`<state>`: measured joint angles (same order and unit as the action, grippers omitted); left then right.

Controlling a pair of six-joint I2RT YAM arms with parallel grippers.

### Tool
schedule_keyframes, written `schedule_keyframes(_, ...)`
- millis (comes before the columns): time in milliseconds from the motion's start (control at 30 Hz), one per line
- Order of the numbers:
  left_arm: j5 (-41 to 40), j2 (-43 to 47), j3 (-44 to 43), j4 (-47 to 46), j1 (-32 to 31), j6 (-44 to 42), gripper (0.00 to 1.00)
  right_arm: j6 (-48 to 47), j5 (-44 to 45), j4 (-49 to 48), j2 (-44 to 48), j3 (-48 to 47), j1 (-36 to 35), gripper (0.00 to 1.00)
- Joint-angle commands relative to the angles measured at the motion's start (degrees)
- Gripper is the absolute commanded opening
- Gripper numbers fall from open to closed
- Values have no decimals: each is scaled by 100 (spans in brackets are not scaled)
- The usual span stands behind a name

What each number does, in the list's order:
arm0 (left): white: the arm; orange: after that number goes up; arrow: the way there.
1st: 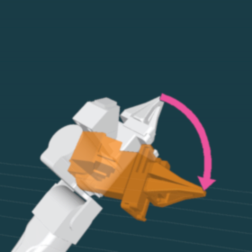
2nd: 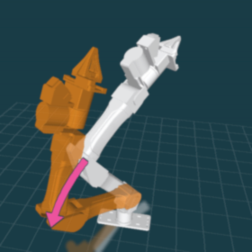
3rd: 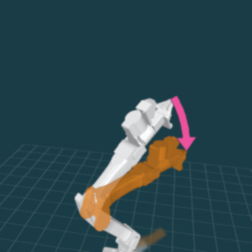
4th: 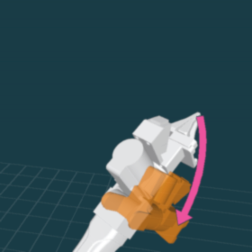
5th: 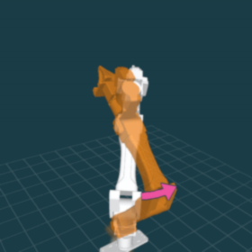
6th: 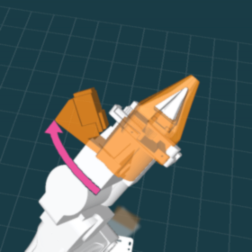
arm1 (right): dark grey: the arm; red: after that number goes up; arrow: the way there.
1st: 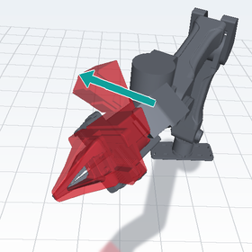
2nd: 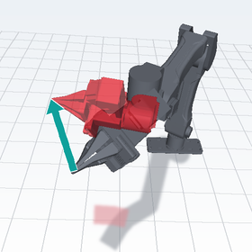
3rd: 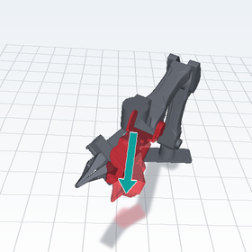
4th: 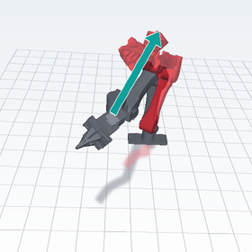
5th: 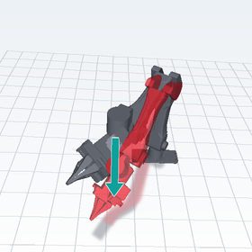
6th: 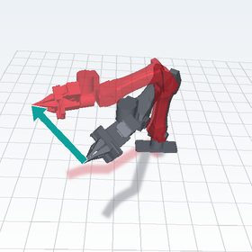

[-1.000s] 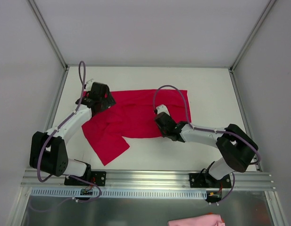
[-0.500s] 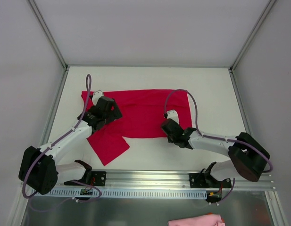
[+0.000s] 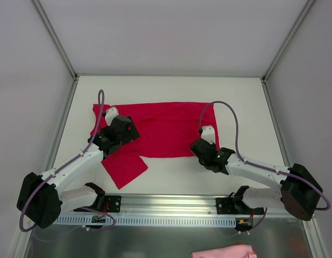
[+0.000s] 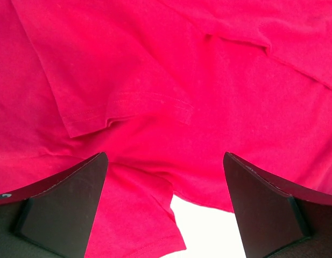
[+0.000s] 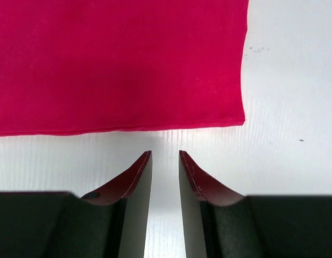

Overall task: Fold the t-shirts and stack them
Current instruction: Fold the flattened tshirt in 1/3 of the way

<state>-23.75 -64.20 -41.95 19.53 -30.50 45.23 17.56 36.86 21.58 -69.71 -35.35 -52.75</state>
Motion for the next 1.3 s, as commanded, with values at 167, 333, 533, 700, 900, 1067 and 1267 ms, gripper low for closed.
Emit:
schedule_keyframes(167, -411, 373, 521, -282, -526, 302, 91, -595, 348, -390, -243, -745, 63, 30)
schedule_keyframes(333, -464, 874, 978, -169, -834, 513, 91, -780, -20, -1225, -1052, -728, 458, 29)
schedule_keyframes(533, -1166, 1401, 953, 1103, -1352, 1179, 90, -877, -373, -1842, -1747, -762, 546, 32)
schedule_keyframes(700, -1940, 1332, 575, 2694, -2135, 2504, 90, -921, -416, -1912, -1941, -868, 608, 34)
schedule_keyframes(900, -2222, 533, 319, 4417, -2644, 4077, 91, -939, -566, -2000, -1748, -781, 608, 35)
schedule_keyframes(1067, -2082, 531, 828, 3931, -2856, 4266, 90, -992, -601, -1992, -1388, -569, 608, 37)
schedule_keyframes(1267, -1862, 910, 1216, 3575, -2856, 4187, 89, -1000, -540, -1956, -1115, -402, 617, 38)
